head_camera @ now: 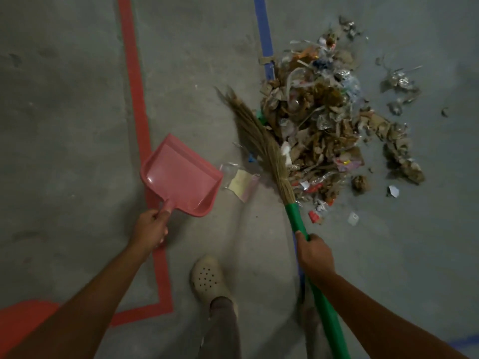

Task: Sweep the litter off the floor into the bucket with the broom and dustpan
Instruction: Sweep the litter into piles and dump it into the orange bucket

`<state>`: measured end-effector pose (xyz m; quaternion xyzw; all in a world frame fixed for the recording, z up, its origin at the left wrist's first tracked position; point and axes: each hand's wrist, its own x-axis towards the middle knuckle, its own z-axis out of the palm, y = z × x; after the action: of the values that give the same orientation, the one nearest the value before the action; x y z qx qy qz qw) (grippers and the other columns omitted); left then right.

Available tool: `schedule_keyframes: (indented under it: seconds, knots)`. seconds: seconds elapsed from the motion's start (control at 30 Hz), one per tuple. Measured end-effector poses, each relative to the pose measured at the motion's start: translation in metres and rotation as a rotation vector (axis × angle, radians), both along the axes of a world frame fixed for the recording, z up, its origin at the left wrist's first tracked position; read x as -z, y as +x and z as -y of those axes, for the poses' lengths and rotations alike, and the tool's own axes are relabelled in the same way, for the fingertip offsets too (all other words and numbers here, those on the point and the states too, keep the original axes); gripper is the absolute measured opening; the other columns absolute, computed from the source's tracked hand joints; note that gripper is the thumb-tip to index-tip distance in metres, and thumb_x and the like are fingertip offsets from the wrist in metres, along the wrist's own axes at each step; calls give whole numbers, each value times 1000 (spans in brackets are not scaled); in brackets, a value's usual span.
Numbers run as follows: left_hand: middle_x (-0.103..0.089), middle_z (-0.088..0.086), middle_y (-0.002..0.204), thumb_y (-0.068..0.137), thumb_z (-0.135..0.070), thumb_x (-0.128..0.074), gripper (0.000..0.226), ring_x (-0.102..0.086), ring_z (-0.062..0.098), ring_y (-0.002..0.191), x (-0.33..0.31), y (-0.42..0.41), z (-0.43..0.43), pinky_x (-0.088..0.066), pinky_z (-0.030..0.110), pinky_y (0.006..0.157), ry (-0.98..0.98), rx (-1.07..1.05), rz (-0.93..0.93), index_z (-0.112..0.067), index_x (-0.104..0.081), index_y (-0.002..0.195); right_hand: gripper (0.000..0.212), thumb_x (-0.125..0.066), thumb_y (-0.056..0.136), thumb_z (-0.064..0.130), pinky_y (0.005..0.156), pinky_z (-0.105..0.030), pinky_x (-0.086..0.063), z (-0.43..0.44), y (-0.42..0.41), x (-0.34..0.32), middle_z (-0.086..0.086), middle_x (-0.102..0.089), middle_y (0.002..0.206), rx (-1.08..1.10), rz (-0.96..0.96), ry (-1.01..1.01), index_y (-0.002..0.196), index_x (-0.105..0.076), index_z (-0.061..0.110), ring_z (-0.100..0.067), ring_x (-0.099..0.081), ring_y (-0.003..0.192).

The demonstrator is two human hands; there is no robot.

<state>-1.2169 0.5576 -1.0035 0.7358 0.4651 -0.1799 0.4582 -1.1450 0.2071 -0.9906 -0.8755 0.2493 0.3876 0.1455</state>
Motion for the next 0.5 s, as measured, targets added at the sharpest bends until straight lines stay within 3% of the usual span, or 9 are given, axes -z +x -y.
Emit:
schedule_keyframes:
  seconds: [0.07,0.17,0.27,0.4,0.5]
  knots:
    - [-52,18,59,104,-29,-52,41,-36,5,26,3,1,19,-25,18,30,-6,10,-4,4,-59,82,45,-42,104,49,67,-33,-45,39,4,-8,-6,-59,77,-8,32,-19,88,-60,11,-21,-56,70]
    - [-52,13,54,103,-37,-55,52,-37,8,26,-1,-1,50,-24,16,30,-8,-6,-35,11,-59,82,45,-43,102,52,70,-37,-56,89,3,-22,-8,-66,74,14,96,-15,82,-61,16,-24,-64,68]
    - [-48,10,49,99,-50,-56,58,-36,10,26,-9,-4,79,-24,15,31,-21,-23,-33,1,-58,73,40,-44,102,51,69,-39,-58,116,-3,-39,-7,-65,73,-19,110,28,85,-60,18,-23,-64,67]
    - [-45,6,44,97,-57,-56,60,-34,12,26,-18,-11,107,-25,15,32,-15,-41,-62,-6,-53,65,39,-47,99,52,65,-35,-49,113,-23,-53,-5,-62,75,-106,115,88,85,-56,17,-29,-63,75]
    - [-45,4,42,97,-54,-57,58,-34,11,26,-16,-22,118,-24,15,31,13,-47,-74,-4,-54,68,31,-45,102,49,54,-26,-37,89,-35,-51,4,-56,70,-218,75,173,90,-55,23,-15,-58,66]
